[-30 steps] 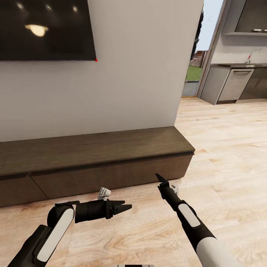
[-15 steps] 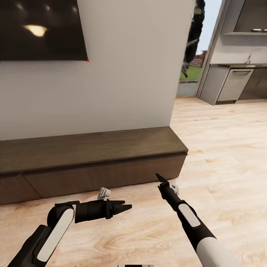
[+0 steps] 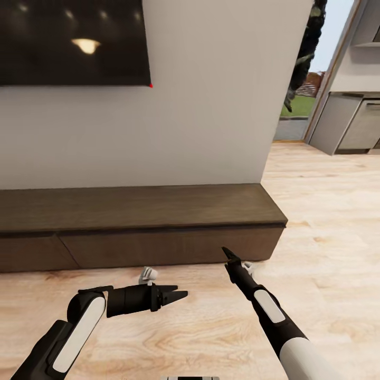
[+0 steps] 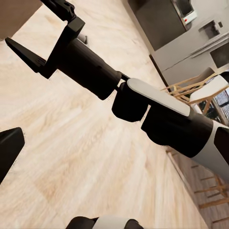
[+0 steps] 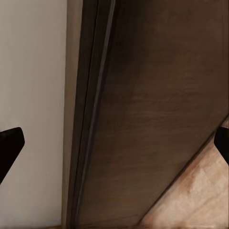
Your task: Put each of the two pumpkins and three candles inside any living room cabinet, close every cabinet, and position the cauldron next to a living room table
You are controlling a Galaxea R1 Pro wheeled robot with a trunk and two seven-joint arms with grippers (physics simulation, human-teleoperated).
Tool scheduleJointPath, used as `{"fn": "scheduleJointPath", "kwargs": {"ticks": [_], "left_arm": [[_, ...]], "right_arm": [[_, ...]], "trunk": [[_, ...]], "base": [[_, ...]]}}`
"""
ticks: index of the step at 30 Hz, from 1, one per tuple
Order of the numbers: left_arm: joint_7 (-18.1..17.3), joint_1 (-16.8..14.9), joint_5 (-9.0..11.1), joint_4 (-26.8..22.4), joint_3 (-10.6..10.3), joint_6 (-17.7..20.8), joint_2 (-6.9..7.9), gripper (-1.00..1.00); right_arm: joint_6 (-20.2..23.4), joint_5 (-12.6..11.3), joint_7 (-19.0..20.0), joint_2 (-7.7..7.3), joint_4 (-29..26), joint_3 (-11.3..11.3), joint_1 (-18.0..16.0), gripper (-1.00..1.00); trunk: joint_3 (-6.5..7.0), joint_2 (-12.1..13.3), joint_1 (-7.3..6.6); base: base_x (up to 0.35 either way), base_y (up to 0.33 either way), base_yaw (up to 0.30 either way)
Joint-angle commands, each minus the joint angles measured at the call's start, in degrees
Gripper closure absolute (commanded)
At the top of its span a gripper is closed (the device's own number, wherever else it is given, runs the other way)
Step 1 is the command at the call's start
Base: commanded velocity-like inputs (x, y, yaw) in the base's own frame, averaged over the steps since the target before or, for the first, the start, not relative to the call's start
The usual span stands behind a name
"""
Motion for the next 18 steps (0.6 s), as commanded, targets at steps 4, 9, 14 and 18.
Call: {"fn": "scheduleJointPath", "kwargs": {"ticks": [4, 9, 14, 18], "left_arm": [[-0.10, -0.05, 0.21, 0.00, -0.05, -0.03, 0.02, -1.00], [-0.13, -0.05, 0.20, 0.00, -0.05, -0.13, 0.02, -1.00], [-0.12, -0.05, 0.14, 0.00, -0.05, -0.21, 0.02, -1.00], [-0.06, -0.05, 0.13, 0.00, -0.05, -0.23, 0.02, -1.00]], "right_arm": [[0.29, -0.58, 0.04, -0.08, -0.16, 0.00, -0.01, -1.00], [0.25, -0.60, 0.08, -0.10, -0.28, 0.03, -0.01, -1.00], [0.22, -0.64, 0.08, -0.11, -0.27, -0.10, -0.01, -1.00], [0.16, -0.72, 0.08, -0.17, -0.19, -0.40, 0.02, -1.00]], "trunk": [[-0.05, -0.02, -0.01], [-0.05, -0.02, -0.01], [-0.05, -0.02, -0.01], [-0.05, -0.02, -0.01]], "base": [[0.002, -0.003, 0.286], [0.161, -0.001, 0.173], [0.165, 0.000, 0.034], [0.130, 0.000, 0.006]]}}
